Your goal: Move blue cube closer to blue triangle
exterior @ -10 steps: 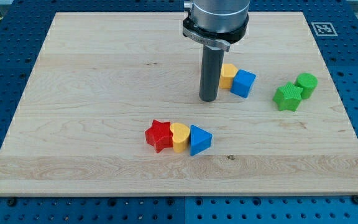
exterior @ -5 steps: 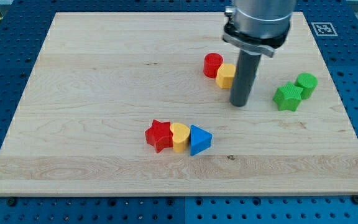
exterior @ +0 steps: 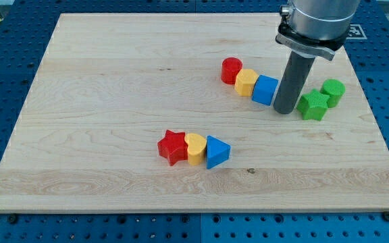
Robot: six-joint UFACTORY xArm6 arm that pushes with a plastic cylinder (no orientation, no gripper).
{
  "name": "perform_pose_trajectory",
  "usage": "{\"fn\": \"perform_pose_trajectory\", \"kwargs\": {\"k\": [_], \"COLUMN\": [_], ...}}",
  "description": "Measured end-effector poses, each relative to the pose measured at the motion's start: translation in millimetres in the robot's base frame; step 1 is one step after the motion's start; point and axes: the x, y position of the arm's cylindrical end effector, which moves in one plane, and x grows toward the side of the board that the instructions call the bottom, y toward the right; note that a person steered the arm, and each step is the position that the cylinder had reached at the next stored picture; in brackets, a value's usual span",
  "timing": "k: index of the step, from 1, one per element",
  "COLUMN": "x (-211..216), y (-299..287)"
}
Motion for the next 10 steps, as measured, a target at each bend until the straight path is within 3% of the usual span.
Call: {"fn": "perform_pose_trajectory", "kwargs": {"k": [4, 7, 10], "x": [-9, -58, -31], "y": [18, 15, -36]}}
